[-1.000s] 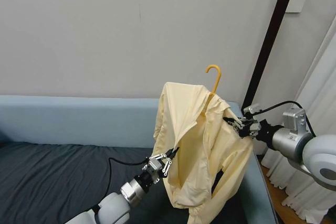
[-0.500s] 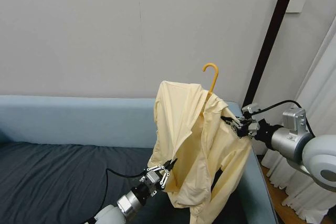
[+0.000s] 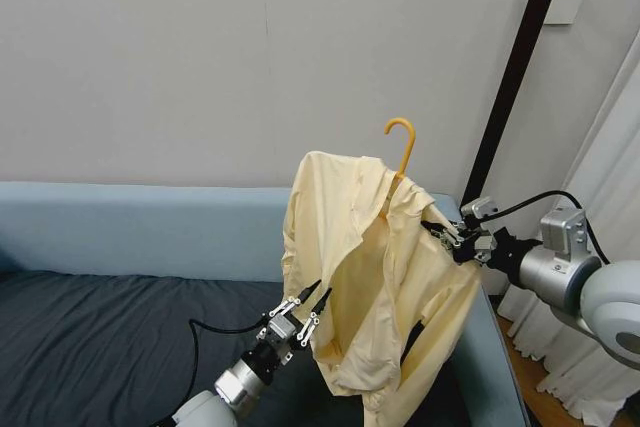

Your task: Pick up the clothes from the sofa and hang them on the clothes hanger.

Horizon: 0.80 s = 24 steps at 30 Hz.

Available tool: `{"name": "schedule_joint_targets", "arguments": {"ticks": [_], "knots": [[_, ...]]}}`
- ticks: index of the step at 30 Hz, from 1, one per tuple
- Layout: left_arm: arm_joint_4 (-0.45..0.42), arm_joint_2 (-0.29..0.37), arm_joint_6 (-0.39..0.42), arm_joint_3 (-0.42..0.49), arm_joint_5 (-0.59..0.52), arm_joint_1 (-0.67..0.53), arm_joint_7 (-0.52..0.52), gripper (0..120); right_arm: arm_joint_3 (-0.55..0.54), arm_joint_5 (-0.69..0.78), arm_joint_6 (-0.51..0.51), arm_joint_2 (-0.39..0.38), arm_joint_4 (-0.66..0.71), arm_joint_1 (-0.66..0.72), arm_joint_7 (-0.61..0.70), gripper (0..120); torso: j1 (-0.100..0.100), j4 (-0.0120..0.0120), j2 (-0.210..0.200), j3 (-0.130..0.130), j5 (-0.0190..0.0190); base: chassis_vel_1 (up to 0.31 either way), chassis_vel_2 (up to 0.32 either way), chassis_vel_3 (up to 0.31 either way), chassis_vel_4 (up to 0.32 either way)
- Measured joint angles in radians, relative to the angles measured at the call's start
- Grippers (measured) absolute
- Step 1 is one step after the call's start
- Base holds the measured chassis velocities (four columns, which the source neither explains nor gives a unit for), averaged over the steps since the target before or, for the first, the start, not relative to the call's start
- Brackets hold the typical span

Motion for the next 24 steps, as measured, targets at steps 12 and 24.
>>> {"name": "schedule_joint_targets", "arguments": {"ticks": [12, 24], "knots": [[-0.037, -0.083, -0.079, -0.206, 0.054, 0.326, 0.017, 93, 0.107, 0.114, -0.086, -0.024, 0.053, -0.033, 0.176, 4, 0.000, 0.0003, 0.000, 0.000, -0.0002, 0.000, 0.000, 0.000, 0.000], [-0.085, -0.309, -0.058, -0.419, 0.058, 0.538, -0.018, 100, 0.317, 0.296, -0.246, -0.020, 0.029, -0.066, 0.361, 4, 0.000, -0.0002, 0.000, 0.000, -0.0002, 0.000, 0.000, 0.000, 0.000]]}}
